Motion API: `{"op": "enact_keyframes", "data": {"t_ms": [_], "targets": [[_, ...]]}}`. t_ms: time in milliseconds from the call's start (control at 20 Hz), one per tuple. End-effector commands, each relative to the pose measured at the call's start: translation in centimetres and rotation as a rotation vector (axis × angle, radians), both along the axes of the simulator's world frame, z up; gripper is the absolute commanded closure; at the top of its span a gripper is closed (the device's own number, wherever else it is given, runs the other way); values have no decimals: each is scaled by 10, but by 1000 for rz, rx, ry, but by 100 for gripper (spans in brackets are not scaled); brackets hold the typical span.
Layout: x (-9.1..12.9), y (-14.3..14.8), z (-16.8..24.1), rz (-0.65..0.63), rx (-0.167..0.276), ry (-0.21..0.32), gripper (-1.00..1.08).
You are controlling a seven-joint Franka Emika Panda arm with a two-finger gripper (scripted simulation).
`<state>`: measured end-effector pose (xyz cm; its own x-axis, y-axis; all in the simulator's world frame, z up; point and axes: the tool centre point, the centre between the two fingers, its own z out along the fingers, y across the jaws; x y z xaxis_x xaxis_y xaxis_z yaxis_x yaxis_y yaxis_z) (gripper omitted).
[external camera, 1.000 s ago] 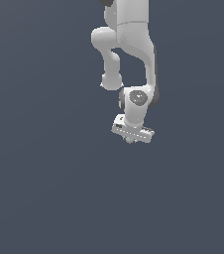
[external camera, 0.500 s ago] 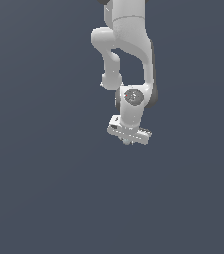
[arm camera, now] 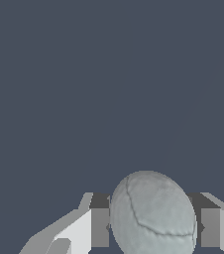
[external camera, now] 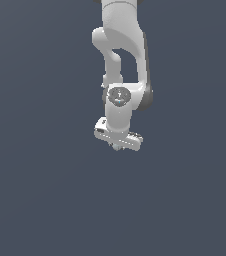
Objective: Pick up the object and move it to a goal position.
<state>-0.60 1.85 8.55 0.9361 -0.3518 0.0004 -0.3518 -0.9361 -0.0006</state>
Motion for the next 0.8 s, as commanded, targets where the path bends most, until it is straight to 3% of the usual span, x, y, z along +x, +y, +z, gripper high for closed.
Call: {"op": "enact_keyframes", "data": {"t_ms": [0, 750], "targets": [[15, -17, 14, 0, 0, 0, 108], [88, -90, 75, 0, 0, 0, 108]]}}
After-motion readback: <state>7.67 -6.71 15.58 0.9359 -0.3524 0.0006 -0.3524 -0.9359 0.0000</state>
